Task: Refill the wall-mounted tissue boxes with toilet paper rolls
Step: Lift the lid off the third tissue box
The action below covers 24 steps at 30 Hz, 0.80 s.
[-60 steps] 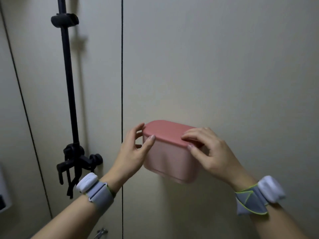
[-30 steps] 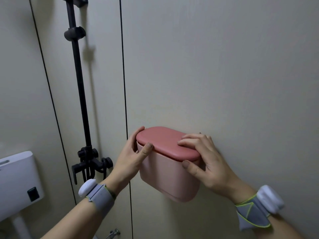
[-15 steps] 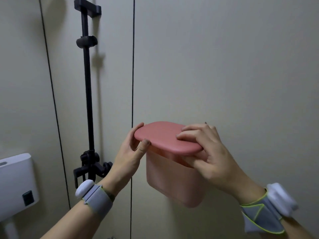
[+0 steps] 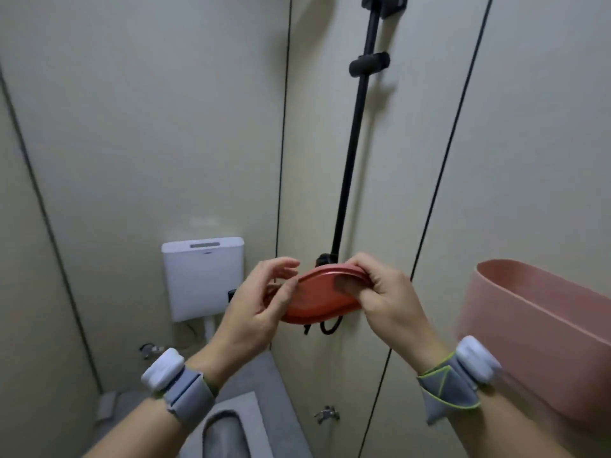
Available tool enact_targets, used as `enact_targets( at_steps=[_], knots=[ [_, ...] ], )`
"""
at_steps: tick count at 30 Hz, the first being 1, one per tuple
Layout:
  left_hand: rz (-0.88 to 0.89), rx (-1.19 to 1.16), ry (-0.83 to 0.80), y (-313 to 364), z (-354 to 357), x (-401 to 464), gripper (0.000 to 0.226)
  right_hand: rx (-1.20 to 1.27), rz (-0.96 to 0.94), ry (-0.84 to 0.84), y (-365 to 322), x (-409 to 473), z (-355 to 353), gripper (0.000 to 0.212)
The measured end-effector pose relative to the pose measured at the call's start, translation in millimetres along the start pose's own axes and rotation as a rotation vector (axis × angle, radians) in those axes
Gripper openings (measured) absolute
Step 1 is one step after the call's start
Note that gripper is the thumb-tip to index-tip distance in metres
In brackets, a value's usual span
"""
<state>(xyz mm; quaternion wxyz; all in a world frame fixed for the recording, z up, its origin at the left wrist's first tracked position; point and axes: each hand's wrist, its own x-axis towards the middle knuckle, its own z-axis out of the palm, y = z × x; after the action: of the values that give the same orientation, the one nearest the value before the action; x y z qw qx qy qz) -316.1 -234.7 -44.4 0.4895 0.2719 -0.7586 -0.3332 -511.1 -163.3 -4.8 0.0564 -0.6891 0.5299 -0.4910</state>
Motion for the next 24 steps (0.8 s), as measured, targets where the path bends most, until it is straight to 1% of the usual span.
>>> enact_targets(
  at_steps=[1,3,4,5,7,10,13,14,16,17,20,22,24],
  knots=[
    [0.031,0.096,0.003,0,-13,-12,0.034,0.013,-0.002,-0.055,-1,4,19,0.015],
    [0.104,0.259,0.005,-1,-31,-31,0.038,0.050,-0.031,-0.164,-4,8,49,0.014],
    [0.113,0.317,0.021,-3,-41,-40,0.042,0.082,-0.051,-0.206,-8,11,65,0.015],
    [0.112,0.327,0.031,-2,-42,-40,0.044,0.088,-0.060,-0.207,-9,12,70,0.015],
    [0.034,0.361,0.153,-7,-59,-55,0.044,0.150,-0.098,-0.273,-12,16,94,0.012],
    [-0.123,0.334,0.366,-12,-77,-84,0.040,0.243,-0.116,-0.368,-8,14,127,0.007],
    [-0.310,0.313,0.640,-13,-81,-128,0.036,0.435,-0.068,-0.524,-2,-5,157,0.009],
    [-0.324,0.292,0.698,-13,-83,-130,0.034,0.470,-0.032,-0.528,1,-8,159,0.011],
    [-0.422,0.315,0.853,-10,-77,-160,0.033,0.616,0.006,-0.675,0,-31,177,0.013],
    [-0.447,0.302,0.874,-9,-76,-165,0.035,0.653,0.031,-0.685,0,-39,181,0.014],
    [-0.507,0.340,1.015,1,-63,-199,0.037,0.742,0.081,-0.815,-5,-70,197,0.016],
    [-0.564,0.358,1.131,20,-56,-230,0.038,0.782,0.085,-0.929,-19,-94,206,0.015],
    [-0.597,0.330,1.203,30,-55,-250,0.040,0.788,0.075,-0.972,-31,-105,210,0.013]
  ],
)
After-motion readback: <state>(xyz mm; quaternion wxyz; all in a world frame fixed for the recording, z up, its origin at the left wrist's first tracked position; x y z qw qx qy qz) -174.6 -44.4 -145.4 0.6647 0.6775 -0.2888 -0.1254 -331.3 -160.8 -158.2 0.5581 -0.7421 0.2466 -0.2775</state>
